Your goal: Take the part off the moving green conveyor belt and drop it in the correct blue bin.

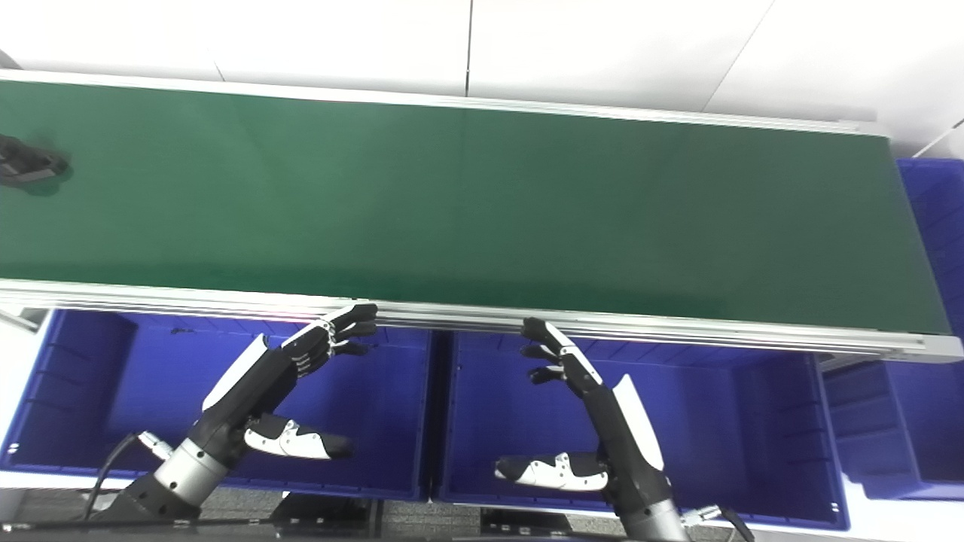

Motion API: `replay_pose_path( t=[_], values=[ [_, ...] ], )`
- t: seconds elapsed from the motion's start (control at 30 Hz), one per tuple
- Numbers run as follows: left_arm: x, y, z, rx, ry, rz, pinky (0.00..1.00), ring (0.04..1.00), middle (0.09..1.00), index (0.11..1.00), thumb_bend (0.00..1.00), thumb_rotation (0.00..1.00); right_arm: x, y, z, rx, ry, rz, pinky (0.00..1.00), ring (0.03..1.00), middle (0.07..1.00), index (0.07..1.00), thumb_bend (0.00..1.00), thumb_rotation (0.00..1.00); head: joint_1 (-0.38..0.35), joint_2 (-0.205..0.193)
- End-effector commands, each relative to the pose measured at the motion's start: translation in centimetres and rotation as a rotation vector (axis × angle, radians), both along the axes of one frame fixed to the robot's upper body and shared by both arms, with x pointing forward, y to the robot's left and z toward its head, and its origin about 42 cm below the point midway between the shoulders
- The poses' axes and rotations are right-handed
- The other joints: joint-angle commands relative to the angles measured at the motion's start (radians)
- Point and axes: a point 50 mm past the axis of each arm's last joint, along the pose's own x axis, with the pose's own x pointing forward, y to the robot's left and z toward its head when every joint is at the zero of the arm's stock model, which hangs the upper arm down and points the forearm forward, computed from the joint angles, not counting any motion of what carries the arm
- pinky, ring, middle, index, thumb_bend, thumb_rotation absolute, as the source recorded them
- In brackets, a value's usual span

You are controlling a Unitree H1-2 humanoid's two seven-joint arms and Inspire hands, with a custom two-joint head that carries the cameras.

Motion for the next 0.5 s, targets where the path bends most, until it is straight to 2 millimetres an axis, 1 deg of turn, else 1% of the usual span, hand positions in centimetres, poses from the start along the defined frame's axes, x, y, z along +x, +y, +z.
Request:
replay_pose_path(
  t=[0.0,0.07,0.1,0.17,0.2,0.27,0.33,0.37,0.4,0.47],
  values=[
    [0.3,0.0,0.6,-0.013,-0.029,0.004,0.83,0.898,0.932,0.907,0.81,0.41,0.2,0.2,0.3,0.001,0.002,0.012,0.70,0.838,0.897,0.917,0.94,0.55,-0.003,0.000],
    [0.4,0.1,0.6,-0.016,-0.017,0.004,0.84,0.906,0.942,0.917,0.81,0.40,0.3,0.2,0.2,-0.006,0.021,0.035,0.72,0.859,0.915,0.928,0.93,0.56,-0.006,-0.003],
    [0.4,0.1,0.6,-0.017,-0.014,0.003,0.85,0.909,0.947,0.922,0.80,0.39,0.3,0.1,0.1,-0.017,0.032,0.042,0.74,0.873,0.928,0.939,0.93,0.59,-0.006,-0.005],
    [0.4,0.1,0.5,-0.015,-0.014,0.002,0.84,0.909,0.951,0.925,0.79,0.38,0.4,0.1,0.0,-0.046,0.043,0.056,0.75,0.887,0.945,0.954,0.95,0.63,-0.006,-0.008],
    [0.4,0.1,0.4,-0.016,-0.013,0.003,0.83,0.907,0.951,0.924,0.79,0.37,0.4,0.1,-0.1,-0.048,0.044,0.060,0.75,0.891,0.950,0.957,0.95,0.63,-0.006,-0.008],
    [0.3,0.1,0.3,-0.013,-0.008,0.001,0.84,0.911,0.953,0.925,0.79,0.36,0.5,0.1,-0.3,-0.052,0.039,0.063,0.76,0.895,0.956,0.964,0.95,0.63,-0.004,-0.024],
    [0.4,0.1,0.1,-0.003,-0.008,-0.003,0.84,0.915,0.955,0.928,0.79,0.36,0.5,0.1,-0.6,-0.052,0.048,0.065,0.76,0.895,0.957,0.967,0.95,0.63,-0.006,-0.031],
    [0.4,0.0,0.0,0.002,-0.008,-0.005,0.85,0.917,0.955,0.927,0.79,0.37,0.6,0.1,-0.7,-0.050,0.056,0.066,0.76,0.898,0.965,0.980,0.95,0.62,-0.006,-0.031],
    [0.5,0.0,-0.1,0.006,-0.009,-0.008,0.85,0.918,0.956,0.927,0.79,0.37,0.6,0.1,-0.9,-0.064,0.069,0.066,0.76,0.899,0.968,0.984,0.95,0.61,-0.005,-0.052],
    [0.6,-0.1,-0.3,0.019,-0.013,-0.010,0.84,0.915,0.956,0.925,0.79,0.36,0.6,0.1,-1.2,-0.094,0.085,0.068,0.75,0.893,0.971,0.997,0.94,0.58,-0.002,-0.067]
  ],
)
